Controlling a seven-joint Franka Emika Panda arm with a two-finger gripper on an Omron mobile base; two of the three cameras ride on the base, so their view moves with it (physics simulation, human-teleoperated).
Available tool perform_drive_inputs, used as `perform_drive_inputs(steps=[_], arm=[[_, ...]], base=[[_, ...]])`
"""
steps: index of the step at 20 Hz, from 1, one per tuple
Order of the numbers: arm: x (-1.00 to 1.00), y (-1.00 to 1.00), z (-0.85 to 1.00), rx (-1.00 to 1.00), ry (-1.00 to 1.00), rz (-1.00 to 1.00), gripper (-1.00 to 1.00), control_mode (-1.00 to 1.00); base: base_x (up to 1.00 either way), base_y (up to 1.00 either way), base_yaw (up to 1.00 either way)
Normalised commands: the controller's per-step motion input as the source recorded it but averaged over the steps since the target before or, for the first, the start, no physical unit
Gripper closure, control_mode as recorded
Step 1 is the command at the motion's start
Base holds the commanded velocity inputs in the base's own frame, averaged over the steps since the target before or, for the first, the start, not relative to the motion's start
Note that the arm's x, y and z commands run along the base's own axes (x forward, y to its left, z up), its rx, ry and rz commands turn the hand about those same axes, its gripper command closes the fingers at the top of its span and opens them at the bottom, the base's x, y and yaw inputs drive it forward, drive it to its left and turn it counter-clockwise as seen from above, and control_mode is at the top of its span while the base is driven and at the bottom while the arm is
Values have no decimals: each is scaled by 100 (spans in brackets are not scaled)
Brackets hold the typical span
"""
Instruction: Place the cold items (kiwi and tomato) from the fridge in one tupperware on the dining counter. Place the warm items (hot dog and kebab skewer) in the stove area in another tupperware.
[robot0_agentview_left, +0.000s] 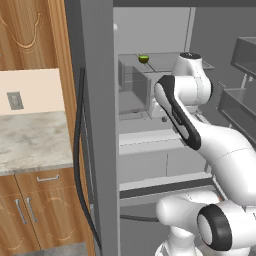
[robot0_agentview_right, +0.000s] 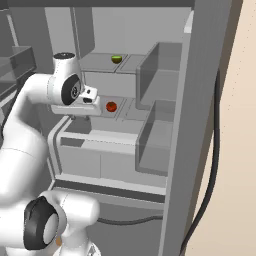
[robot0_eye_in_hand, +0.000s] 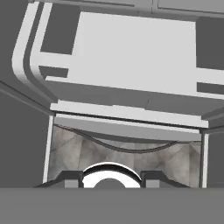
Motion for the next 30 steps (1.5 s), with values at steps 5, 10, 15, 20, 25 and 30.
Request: perform_drive_inputs(steps=[5, 10, 15, 20, 25, 30], arm=[[-6, -2, -19, 0, 0, 0, -100, -100], [46, 0, -5, 1, -9, 0, -100, -100], [82, 1, -18, 1, -5, 0, -100, -100], [79, 4, -23, 0, 0, 0, -100, -100], [62, 27, -36, 0, 0, -4, -100, -100], [49, 4, -5, 0, 0, -6, -100, -100]], base=[[0, 0, 0], [0, 0, 0], [0, 0, 0], [0, 0, 0], [0, 0, 0], [0, 0, 0]])
